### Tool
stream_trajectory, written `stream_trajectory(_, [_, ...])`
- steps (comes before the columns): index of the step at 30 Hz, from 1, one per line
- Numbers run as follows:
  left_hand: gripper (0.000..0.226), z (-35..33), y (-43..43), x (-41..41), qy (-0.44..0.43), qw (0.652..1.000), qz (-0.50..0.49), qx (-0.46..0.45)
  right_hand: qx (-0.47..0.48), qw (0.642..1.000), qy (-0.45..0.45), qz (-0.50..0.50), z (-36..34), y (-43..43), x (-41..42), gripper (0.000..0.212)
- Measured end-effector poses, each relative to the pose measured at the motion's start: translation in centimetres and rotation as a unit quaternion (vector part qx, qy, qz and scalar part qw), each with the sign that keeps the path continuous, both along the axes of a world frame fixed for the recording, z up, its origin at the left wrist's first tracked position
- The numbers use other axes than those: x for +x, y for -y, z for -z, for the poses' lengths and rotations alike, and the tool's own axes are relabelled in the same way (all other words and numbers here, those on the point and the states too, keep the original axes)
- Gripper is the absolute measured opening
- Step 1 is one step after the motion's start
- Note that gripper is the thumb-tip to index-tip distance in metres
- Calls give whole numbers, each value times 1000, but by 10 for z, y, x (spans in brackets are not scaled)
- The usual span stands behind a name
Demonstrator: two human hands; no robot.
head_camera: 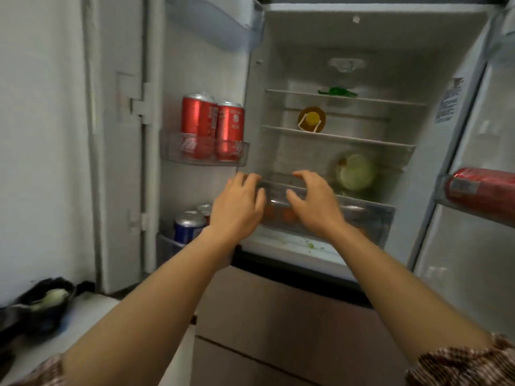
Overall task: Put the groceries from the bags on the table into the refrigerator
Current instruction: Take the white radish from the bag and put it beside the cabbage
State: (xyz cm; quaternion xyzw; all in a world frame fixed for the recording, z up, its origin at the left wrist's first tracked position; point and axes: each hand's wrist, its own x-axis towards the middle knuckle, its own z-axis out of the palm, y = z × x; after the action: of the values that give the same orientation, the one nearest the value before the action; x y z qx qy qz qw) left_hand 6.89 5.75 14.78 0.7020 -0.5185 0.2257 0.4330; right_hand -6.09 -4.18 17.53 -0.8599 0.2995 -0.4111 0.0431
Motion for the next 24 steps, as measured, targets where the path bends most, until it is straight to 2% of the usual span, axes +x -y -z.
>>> stream_trajectory(11, [35,74,-302,102,-90,973,-204,66,59,974,-55,-211,76,-254,131,48])
stream_trajectory(20, [38,121,-605,187,-137,910,-366,138,98,924,-120,-348,144,-535,267,50])
stream_trajectory(24, [37,140,-720,214,-185,879,-420,125,116,894,-161,-401,169,-644,311,51])
